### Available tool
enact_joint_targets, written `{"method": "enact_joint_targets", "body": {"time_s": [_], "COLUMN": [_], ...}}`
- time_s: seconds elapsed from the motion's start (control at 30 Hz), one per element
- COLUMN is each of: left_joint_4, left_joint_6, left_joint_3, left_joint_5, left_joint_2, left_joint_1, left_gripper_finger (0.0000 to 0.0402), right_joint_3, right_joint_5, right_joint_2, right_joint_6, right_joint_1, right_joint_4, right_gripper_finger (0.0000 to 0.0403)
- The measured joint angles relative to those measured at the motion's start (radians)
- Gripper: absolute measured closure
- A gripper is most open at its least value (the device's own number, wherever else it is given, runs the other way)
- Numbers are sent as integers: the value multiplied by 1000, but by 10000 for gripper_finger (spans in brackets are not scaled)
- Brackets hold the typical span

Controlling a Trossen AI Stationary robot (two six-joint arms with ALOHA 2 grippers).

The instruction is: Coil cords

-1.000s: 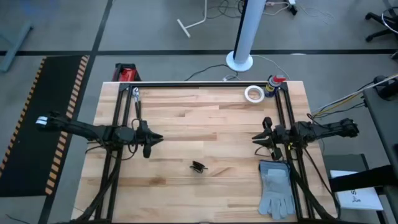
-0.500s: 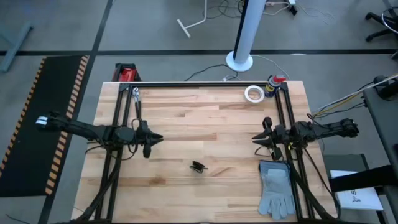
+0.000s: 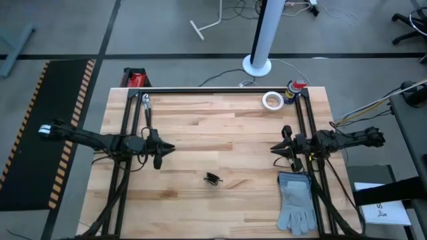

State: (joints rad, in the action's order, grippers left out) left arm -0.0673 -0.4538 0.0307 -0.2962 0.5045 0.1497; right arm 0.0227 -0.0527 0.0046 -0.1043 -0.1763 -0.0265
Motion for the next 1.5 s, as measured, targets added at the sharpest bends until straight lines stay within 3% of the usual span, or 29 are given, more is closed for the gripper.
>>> {"method": "enact_joint_targets", "body": {"time_s": [0.5, 1.1, 1.5], "left_joint_4": [0, 0, 0], "left_joint_6": [0, 0, 0], "left_joint_3": [0, 0, 0], "left_joint_5": [0, 0, 0], "left_joint_2": [0, 0, 0], "left_joint_1": [0, 0, 0], "left_gripper_finger": [327, 327, 327], "right_joint_3": [0, 0, 0], "right_joint_5": [0, 0, 0], "right_joint_2": [0, 0, 0], "right_joint_6": [0, 0, 0], "right_joint_1": [0, 0, 0], "right_joint_4": [0, 0, 0], "right_gripper_finger": [332, 363, 347]}}
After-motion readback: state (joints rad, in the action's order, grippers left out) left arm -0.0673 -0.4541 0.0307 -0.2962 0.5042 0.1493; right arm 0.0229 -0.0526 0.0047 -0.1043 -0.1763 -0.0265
